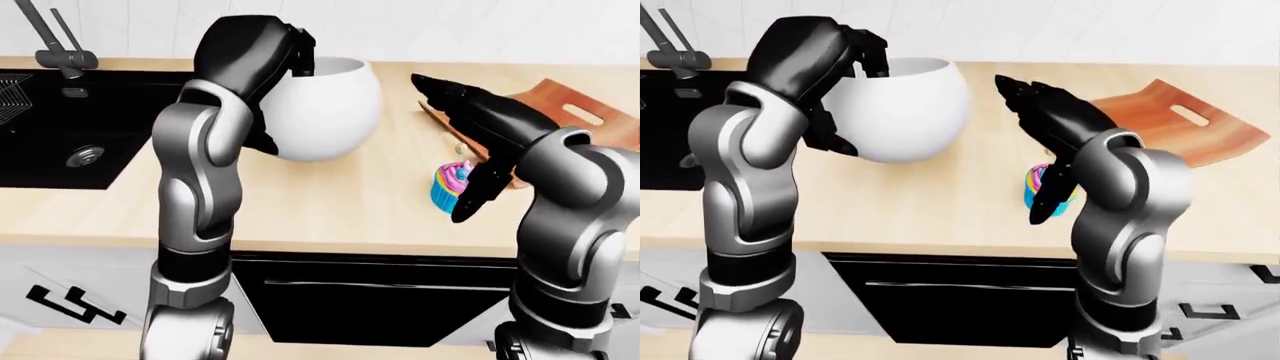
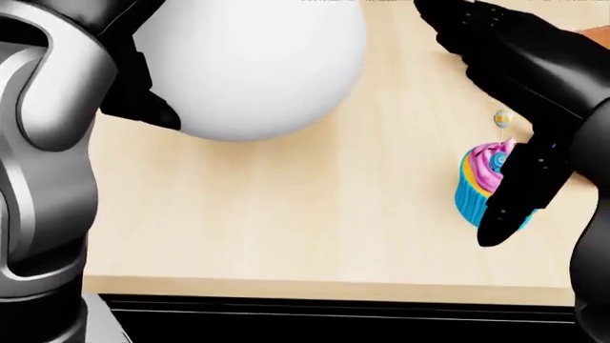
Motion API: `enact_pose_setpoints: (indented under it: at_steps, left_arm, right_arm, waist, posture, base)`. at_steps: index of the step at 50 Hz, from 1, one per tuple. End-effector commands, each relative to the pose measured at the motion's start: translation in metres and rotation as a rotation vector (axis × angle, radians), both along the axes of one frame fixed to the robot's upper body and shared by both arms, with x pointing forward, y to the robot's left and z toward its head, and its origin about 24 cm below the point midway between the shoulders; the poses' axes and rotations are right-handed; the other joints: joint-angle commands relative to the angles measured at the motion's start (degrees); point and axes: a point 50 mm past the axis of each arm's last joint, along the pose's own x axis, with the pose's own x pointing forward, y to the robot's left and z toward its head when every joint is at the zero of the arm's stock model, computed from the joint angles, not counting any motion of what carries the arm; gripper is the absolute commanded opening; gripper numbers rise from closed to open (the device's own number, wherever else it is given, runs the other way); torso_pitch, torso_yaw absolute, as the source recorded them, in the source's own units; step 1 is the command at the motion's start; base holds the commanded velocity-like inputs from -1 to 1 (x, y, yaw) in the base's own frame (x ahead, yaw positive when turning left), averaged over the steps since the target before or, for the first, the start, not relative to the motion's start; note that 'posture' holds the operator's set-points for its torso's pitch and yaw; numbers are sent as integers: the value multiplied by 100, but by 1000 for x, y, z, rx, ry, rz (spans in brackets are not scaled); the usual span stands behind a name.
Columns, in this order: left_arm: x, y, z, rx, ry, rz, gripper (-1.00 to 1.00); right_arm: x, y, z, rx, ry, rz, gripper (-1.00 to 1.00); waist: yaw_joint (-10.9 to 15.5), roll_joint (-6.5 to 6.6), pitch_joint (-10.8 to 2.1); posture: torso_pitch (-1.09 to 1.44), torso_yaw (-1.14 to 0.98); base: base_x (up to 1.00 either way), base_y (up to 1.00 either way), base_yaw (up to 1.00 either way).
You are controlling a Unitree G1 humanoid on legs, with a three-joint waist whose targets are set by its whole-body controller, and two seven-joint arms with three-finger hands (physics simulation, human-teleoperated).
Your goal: Pick up the bowl with cake and place it on the tray. Pick up the cupcake and place it on the tray.
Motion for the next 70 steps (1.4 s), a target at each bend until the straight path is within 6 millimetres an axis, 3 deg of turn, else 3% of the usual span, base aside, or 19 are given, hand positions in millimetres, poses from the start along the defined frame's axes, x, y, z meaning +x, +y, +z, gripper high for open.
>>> enact_pose_setpoints:
  at_steps: [1,15,40,42,46,53,55,59,60,65,70]
  left_arm:
    - [-10,1,20,-23,-112,-2,-100]
    - [-10,2,20,-22,-113,1,-100]
    - [-12,3,19,-25,-114,-2,-100]
    - [-13,3,19,-26,-115,-3,-100]
    - [-17,1,21,-25,-119,-9,-100]
    - [-18,0,22,-28,-120,-12,-100]
    - [-17,0,22,-27,-120,-12,-100]
    - [-18,0,22,-26,-120,-13,-100]
    - [-18,0,22,-26,-120,-12,-100]
    - [-19,1,20,-28,-120,-12,-100]
    - [-21,0,23,-26,-125,-15,-100]
  right_arm:
    - [-3,-2,11,-25,-80,-17,100]
    - [4,-24,-6,-42,-34,-103,100]
    - [15,-44,-36,-73,35,-180,100]
    - [16,-45,-38,-75,41,-182,74]
    - [15,-46,-42,-78,49,-184,61]
    - [14,-47,-46,-81,52,-183,7]
    - [14,-47,-46,-82,51,-182,-16]
    - [13,-46,-46,-83,49,-180,-92]
    - [12,-46,-45,-83,47,-179,-100]
    - [10,-44,-38,-82,27,-172,-100]
    - [0,-39,-8,-67,-43,-161,-100]
  waist:
    - [-3,-14,-172]
    - [-5,-24,-191]
    - [66,-100,-247]
    - [68,-109,-250]
    - [73,-123,-253]
    - [73,-154,-256]
    - [82,-156,-252]
    - [91,-158,-260]
    - [94,-157,-259]
    - [97,-159,-262]
    - [89,-132,-252]
  posture:
    - [0,0]
    - [0,0]
    - [0,0]
    - [0,0]
    - [0,0]
    - [0,0]
    - [0,0]
    - [0,0]
    - [0,0]
    - [0,0]
    - [0,0]
  base:
    - [0,0,0]
    - [0,0,0]
    - [0,0,0]
    - [0,0,0]
    - [0,0,0]
    - [0,0,0]
    - [0,0,0]
    - [0,0,0]
    - [0,0,0]
    - [0,0,0]
    - [0,0,0]
